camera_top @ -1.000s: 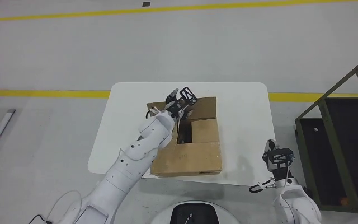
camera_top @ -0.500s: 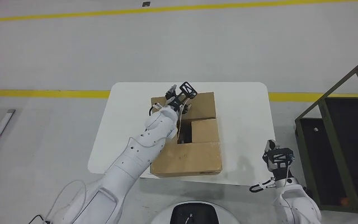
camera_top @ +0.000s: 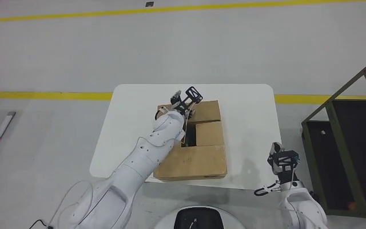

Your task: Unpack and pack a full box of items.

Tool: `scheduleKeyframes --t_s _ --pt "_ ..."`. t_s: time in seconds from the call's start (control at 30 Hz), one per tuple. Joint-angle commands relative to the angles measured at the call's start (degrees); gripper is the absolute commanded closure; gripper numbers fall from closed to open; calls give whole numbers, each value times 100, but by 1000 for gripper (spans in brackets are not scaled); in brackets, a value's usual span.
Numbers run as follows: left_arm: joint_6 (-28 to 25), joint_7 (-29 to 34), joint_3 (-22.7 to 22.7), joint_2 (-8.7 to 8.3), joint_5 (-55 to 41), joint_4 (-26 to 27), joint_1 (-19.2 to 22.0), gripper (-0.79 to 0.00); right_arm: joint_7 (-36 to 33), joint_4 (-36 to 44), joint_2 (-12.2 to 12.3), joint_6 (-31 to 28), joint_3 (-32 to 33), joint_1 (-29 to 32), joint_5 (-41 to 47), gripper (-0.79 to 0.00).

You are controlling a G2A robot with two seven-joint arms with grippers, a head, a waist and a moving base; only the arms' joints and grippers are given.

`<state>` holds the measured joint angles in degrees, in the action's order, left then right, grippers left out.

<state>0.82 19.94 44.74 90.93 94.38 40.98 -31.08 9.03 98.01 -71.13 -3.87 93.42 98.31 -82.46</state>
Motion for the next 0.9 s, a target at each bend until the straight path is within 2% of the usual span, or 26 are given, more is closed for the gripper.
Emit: scheduleKeyframes --t_s 0.0,0.3,0.5,0.7,0.87 --pt "-35 29 -21 36 -14 -90 30 -785 -1 -5 -1 2 -3 -5 -2 -34" --pt "-66 -41 -32 161 -63 -335 134 -785 -14 -39 -6 8 -4 -18 -12 -34" --pt "-17 -325 190 129 -166 -88 116 -785 -9 -18 -9 -11 15 -34 25 -40" --pt "-126 -364 650 -89 -118 755 -277 -785 11 82 -15 -97 64 -46 261 -71" --pt "-366 -163 1261 -367 -8 2167 -1063 -785 24 207 -2 -474 119 -82 508 -58"
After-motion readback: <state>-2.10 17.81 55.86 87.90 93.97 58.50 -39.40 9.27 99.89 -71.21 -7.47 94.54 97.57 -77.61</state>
